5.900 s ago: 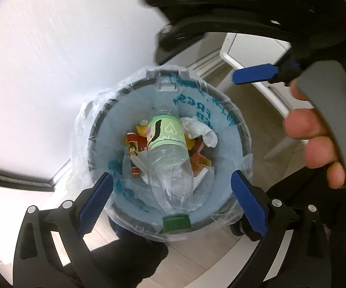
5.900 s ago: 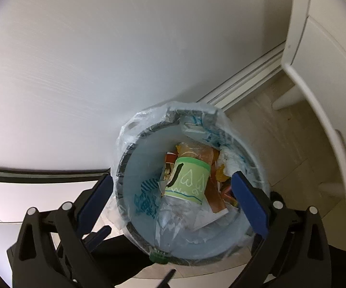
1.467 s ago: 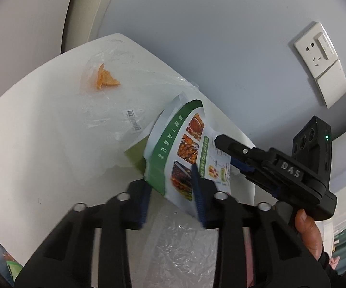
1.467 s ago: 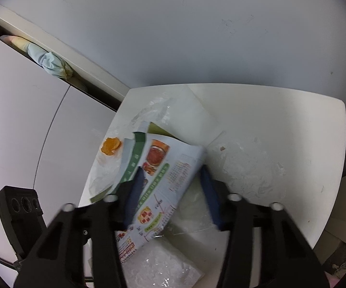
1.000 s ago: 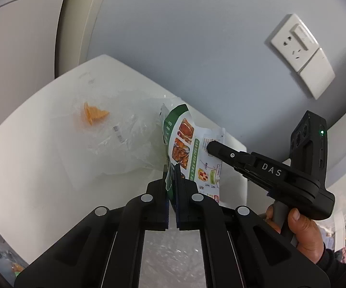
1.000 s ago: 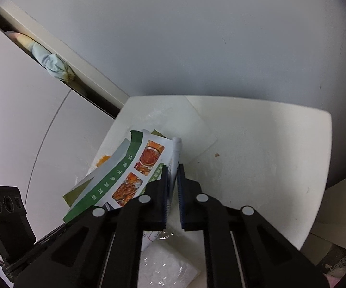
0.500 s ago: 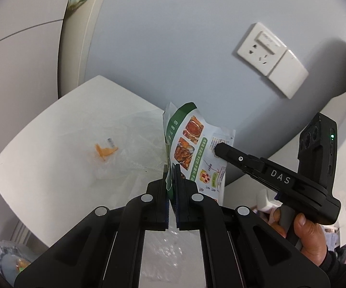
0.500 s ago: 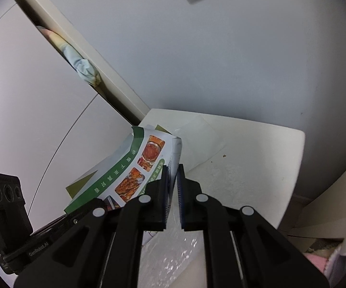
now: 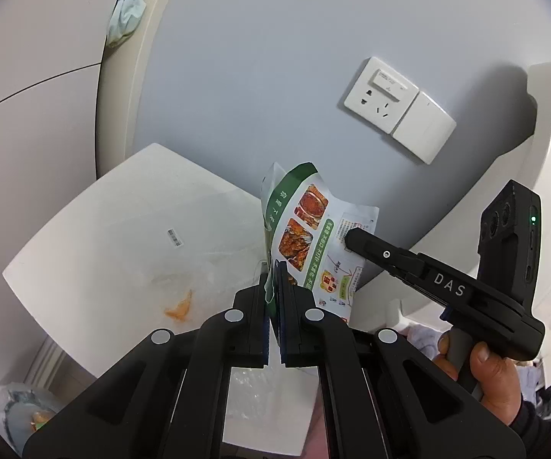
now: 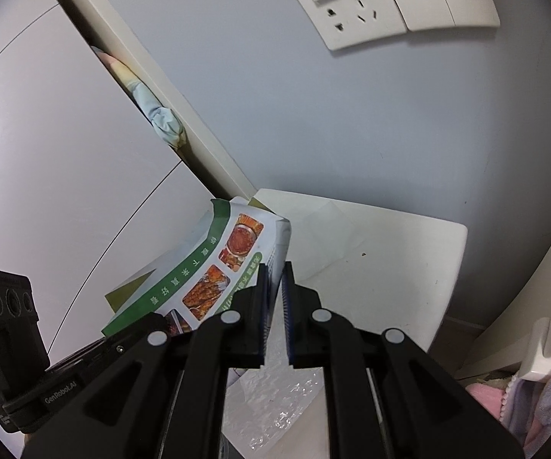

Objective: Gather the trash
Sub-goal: 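Lift the snack wrapper off the cabinet with the left tool, then carry the snack wrapper in the left tool down over the trash bin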

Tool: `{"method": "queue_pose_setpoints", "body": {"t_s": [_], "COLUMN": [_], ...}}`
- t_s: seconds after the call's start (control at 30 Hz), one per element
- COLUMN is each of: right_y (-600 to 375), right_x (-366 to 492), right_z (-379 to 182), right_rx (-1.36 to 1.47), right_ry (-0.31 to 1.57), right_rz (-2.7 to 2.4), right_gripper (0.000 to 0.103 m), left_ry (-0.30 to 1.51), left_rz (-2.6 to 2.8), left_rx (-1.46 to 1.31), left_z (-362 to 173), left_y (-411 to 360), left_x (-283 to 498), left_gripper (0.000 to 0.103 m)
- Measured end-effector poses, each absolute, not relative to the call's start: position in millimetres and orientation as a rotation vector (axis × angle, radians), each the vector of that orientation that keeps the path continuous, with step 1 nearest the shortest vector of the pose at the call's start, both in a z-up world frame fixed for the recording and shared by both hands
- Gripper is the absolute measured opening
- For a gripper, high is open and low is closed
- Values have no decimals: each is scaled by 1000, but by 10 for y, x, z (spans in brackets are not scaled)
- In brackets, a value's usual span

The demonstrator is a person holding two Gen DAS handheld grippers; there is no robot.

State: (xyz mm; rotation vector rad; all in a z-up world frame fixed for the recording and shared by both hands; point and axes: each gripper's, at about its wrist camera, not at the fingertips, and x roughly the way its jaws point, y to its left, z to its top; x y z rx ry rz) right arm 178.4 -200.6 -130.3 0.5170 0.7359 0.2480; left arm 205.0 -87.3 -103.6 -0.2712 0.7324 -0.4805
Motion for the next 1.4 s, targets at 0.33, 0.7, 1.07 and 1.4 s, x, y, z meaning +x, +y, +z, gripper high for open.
{"method": "queue_pose_setpoints", "body": {"t_s": [0.33, 0.7, 1.07, 1.4], "right_y": [-2005, -1947, -1773, -1480], "right_x": [1579, 1517, 1474, 1390], "right_z": [-1085, -674, -380, -247], "right_rx": [496, 470, 456, 428], "right_ry": [689, 624, 581, 570], "right_rz": [253, 278, 309, 349], "right_gripper": [9, 9, 9, 9], "left_ry": [696, 629, 577, 550], "left_rz": [-481, -481, -466, -429], "left_rx": [-267, -260, -237, -245], "left_z": [-782, -389, -116, -62], "left_y": [-835, -732, -598, -371], "left_x": [1921, 1835, 1702, 1488], "left_gripper": [2, 2, 2, 2]}}
